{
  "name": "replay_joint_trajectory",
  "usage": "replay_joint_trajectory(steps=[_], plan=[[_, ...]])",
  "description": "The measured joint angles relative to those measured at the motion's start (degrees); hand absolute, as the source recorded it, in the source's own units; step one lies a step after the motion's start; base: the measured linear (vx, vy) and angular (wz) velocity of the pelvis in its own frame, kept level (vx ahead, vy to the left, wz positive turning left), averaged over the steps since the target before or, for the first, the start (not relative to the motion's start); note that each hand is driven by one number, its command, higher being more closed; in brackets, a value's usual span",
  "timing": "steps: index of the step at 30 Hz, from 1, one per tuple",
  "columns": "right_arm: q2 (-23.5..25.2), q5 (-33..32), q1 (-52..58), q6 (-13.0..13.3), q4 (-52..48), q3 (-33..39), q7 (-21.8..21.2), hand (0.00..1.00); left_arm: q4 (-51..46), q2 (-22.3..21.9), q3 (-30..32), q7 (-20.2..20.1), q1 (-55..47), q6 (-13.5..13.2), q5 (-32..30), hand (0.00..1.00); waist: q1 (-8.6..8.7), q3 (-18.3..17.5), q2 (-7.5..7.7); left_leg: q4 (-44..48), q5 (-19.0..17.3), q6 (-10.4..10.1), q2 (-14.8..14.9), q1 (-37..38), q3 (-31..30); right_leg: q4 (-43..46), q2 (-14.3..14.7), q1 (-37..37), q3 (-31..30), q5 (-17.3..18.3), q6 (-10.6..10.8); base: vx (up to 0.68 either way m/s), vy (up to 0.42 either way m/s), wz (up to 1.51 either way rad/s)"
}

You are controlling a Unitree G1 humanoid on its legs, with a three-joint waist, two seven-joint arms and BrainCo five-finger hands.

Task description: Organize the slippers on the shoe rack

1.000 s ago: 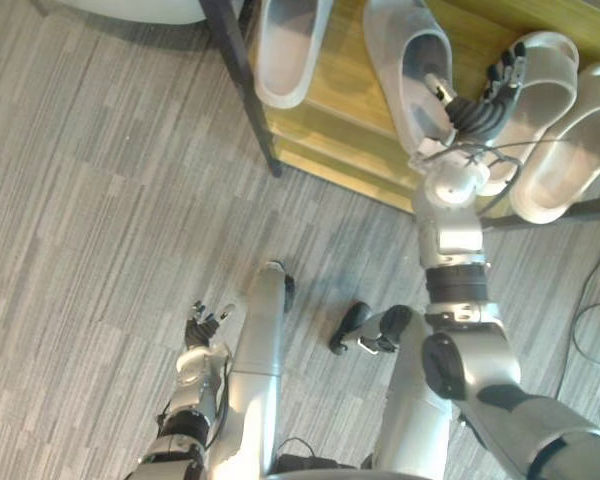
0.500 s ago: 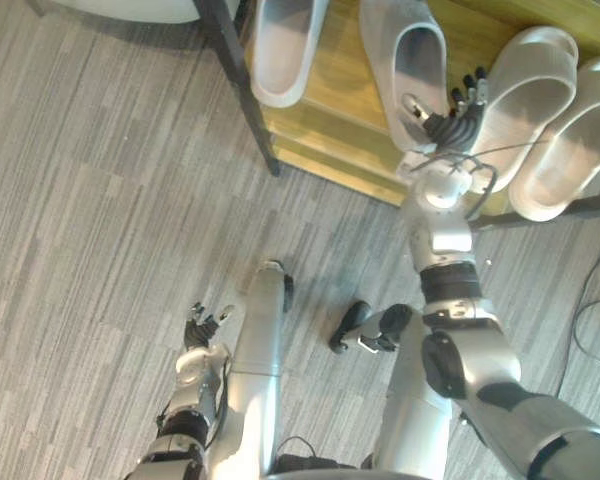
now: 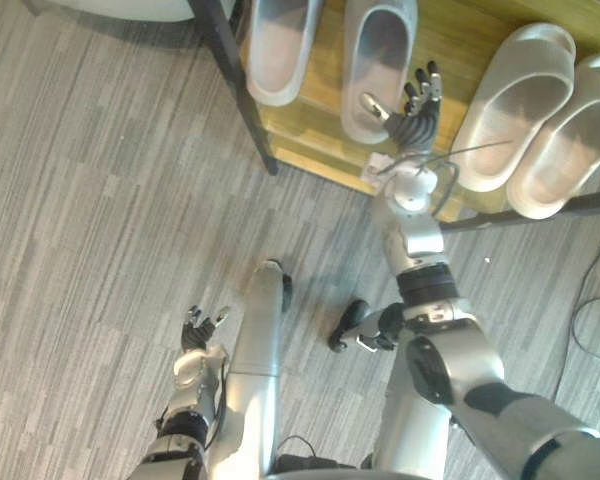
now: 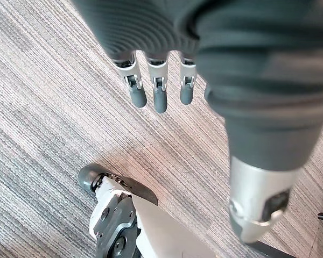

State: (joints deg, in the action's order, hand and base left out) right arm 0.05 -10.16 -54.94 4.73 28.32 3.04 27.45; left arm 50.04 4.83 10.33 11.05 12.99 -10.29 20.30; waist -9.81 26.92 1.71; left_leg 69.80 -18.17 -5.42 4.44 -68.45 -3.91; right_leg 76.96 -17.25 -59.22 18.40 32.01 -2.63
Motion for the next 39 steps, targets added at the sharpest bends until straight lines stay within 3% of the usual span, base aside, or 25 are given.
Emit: replay_joint_trajectory(steps=[11, 21, 25, 30, 34, 39], plan=[[0.85, -6.24, -2.63, 0.74, 0.94, -0.95, -1.72, 0.00, 0.15, -1.16, 1.67, 0.02, 0.95, -0.23, -0.52, 0.00, -1.87, 0.04, -0.20, -0.61, 0.13, -0.23, -0.49, 0.40, -0.39, -0.31, -0.32, 0.66, 0.55, 0.02, 0.01, 0.00, 0.000, 0.01], [-2.86, -8.56, -5.87, 1.62, 7.53, -0.95, -2.47, 0.00, 0.24, -1.56, 1.63, -0.06, 1.08, -0.64, -1.10, 0.00, -2.50, -0.03, -0.84, -0.85, 0.11, -0.10, -1.00, 0.39, -1.03, -0.28, -0.68, 1.02, 1.24, 0.07, -0.02, -0.03, 0.014, 0.03], [-4.21, -8.55, -6.96, 1.45, 9.25, -0.98, -2.67, 0.00, 0.53, -1.74, 1.53, -0.07, 1.13, -0.67, -1.10, 0.00, -2.63, -0.21, -1.25, -1.03, 0.25, -0.25, -0.88, 0.41, -1.13, -0.28, -0.66, 1.01, 1.45, 0.02, -0.14, 0.00, 0.000, 0.00], [-5.77, -7.76, -6.98, 0.96, 9.79, -1.02, -2.77, 0.00, 1.63, -2.87, 1.52, -0.06, 1.41, -0.62, -1.08, 0.00, -2.80, -1.28, -3.21, -1.22, 0.48, -0.63, -0.62, 0.70, -0.98, -0.52, -0.53, 1.16, 1.46, -0.45, -1.05, -0.01, 0.008, -0.01], [-6.19, -6.26, -6.62, 0.35, 9.64, -1.37, -3.38, 0.00, 1.64, -3.05, 1.52, -0.06, 1.37, -0.56, -1.05, 0.00, -2.72, -1.28, -3.24, -2.00, 0.66, -0.75, 0.03, 2.90, -0.63, -1.52, 0.10, 3.08, 1.35, -0.70, -1.44, -0.02, 0.010, -0.07], [-7.28, -0.40, -0.26, -0.15, 0.08, -4.47, -4.06, 0.00, 1.21, -3.62, 1.58, -0.07, 0.34, -0.56, -1.02, 0.00, -1.76, -1.30, -3.20, -5.12, 0.78, -0.56, 0.62, 8.48, 0.27, -4.79, 0.74, 8.10, 1.34, -1.04, -0.84, -0.01, 0.014, -0.07]])
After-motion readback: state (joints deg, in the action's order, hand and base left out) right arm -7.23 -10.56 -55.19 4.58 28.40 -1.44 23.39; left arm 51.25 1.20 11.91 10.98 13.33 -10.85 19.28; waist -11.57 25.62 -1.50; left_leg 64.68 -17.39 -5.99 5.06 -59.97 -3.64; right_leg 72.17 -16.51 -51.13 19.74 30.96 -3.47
